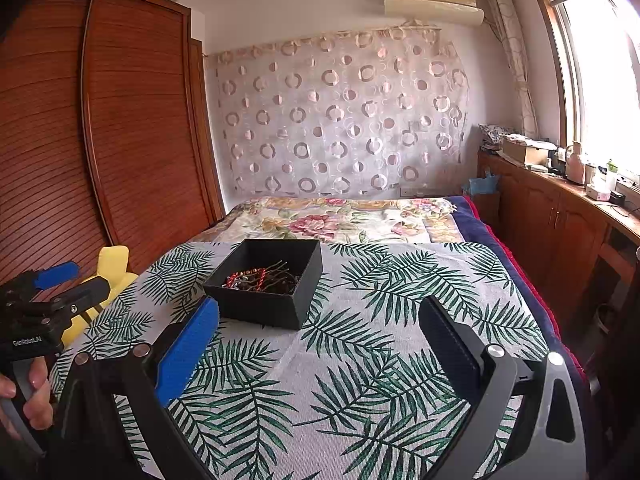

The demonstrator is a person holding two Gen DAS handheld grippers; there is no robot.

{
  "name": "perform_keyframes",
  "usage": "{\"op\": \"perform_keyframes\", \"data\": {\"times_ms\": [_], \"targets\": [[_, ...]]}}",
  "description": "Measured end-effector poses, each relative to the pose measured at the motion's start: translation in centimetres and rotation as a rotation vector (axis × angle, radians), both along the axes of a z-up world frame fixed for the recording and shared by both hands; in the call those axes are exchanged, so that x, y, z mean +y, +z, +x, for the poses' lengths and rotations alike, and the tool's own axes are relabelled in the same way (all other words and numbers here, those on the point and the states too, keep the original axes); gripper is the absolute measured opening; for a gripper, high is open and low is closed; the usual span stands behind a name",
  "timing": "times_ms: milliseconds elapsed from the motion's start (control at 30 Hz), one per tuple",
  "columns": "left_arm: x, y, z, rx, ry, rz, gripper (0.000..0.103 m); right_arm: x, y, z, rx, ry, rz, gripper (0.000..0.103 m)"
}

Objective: Organize jewelry

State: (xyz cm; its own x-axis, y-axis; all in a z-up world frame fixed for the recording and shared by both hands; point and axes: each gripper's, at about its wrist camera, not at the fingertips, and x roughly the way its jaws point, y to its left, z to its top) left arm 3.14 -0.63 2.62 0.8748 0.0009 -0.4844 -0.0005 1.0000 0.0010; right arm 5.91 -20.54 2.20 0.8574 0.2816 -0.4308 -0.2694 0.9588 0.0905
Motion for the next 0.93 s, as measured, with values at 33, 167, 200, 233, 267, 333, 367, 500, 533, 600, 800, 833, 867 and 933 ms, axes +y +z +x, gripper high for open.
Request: {"op": "perform_keyframes", "data": {"times_ms": [33, 167, 200, 233, 267, 333, 367, 500, 533, 600, 800, 833, 867, 933], "targets": [[0.00, 0.05, 0.08, -0.001, 0.001, 0.001, 0.096, 0.06, -0.10, -0.02, 0.000, 0.001, -0.001, 0.101], [-0.01, -0.03, -0.01, -0.001, 0.000, 0.001, 0.096, 0.03, -0.02, -0.01, 0.000, -0.001, 0.000, 0.101], [0.00, 0.00, 0.07, -0.001, 0.000, 0.002, 0.096, 0.02, -0.01, 0.00, 0.000, 0.000, 0.001, 0.101], [-0.01, -0.02, 0.07, 0.000, -0.001, 0.002, 0.096, 0.03, -0.02, -0.01, 0.000, 0.000, 0.000, 0.101], [-0.01, -0.02, 0.05, -0.001, 0.001, 0.003, 0.096, 0.02, -0.01, -0.01, -0.001, -0.001, 0.000, 0.101], [-0.01, -0.07, -0.02, 0.000, -0.001, -0.001, 0.096, 0.03, -0.05, -0.01, 0.000, 0.000, 0.002, 0.101], [0.01, -0.03, -0.05, 0.000, -0.001, -0.002, 0.096, 0.03, -0.03, 0.00, 0.000, 0.000, 0.000, 0.101], [0.07, 0.02, -0.02, -0.001, -0.001, -0.001, 0.096, 0.04, -0.12, -0.01, 0.001, 0.000, 0.001, 0.101], [0.05, -0.02, -0.05, -0.002, -0.001, -0.001, 0.096, 0.02, -0.04, 0.00, 0.000, 0.001, 0.001, 0.101], [0.02, -0.07, -0.08, -0.001, -0.001, 0.000, 0.096, 0.04, -0.12, -0.02, -0.001, -0.001, 0.000, 0.101], [0.12, -0.10, -0.03, 0.003, 0.003, -0.001, 0.096, 0.12, -0.07, -0.07, -0.001, -0.001, -0.001, 0.101], [0.17, -0.07, -0.05, 0.002, 0.003, -0.002, 0.096, 0.12, -0.08, -0.08, -0.003, -0.002, -0.001, 0.101], [0.22, -0.02, -0.08, -0.001, -0.001, -0.005, 0.096, 0.11, -0.07, -0.07, -0.003, -0.002, 0.000, 0.101], [0.29, 0.02, -0.20, -0.006, -0.002, -0.005, 0.096, 0.11, -0.08, -0.08, -0.003, -0.001, -0.001, 0.101]]}}
